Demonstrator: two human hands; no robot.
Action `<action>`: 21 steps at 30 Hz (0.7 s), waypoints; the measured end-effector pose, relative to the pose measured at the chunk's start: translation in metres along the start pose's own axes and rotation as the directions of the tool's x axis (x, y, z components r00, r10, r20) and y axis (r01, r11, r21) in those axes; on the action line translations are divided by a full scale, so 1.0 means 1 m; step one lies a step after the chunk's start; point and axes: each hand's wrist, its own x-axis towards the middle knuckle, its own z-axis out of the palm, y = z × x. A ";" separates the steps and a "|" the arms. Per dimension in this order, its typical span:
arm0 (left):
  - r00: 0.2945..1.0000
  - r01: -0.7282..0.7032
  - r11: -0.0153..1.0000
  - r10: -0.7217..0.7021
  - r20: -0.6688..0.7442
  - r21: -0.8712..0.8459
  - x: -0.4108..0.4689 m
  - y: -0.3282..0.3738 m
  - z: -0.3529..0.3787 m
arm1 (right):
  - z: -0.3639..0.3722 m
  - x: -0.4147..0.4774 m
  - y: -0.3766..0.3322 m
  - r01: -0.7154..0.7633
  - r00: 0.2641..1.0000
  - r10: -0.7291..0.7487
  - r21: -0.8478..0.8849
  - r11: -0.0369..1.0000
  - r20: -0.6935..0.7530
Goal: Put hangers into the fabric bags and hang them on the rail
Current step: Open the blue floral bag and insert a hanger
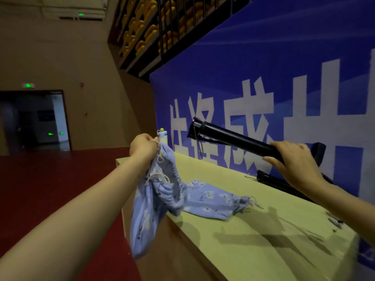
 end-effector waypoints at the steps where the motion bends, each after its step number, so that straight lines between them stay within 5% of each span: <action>1: 0.999 0.035 0.999 -0.036 -0.005 -0.016 0.002 -0.003 -0.004 | -0.003 -0.001 -0.006 0.045 0.999 -0.045 0.018 0.999 0.000; 11: 0.994 0.108 0.988 -0.108 -0.002 -0.108 0.007 -0.022 -0.014 | 0.001 -0.004 -0.058 0.396 0.918 -0.397 -0.120 0.910 0.025; 21: 0.945 -0.255 0.961 0.225 0.236 0.105 -0.032 0.003 0.015 | 0.008 0.011 -0.106 0.454 0.888 -0.434 -0.143 0.879 0.151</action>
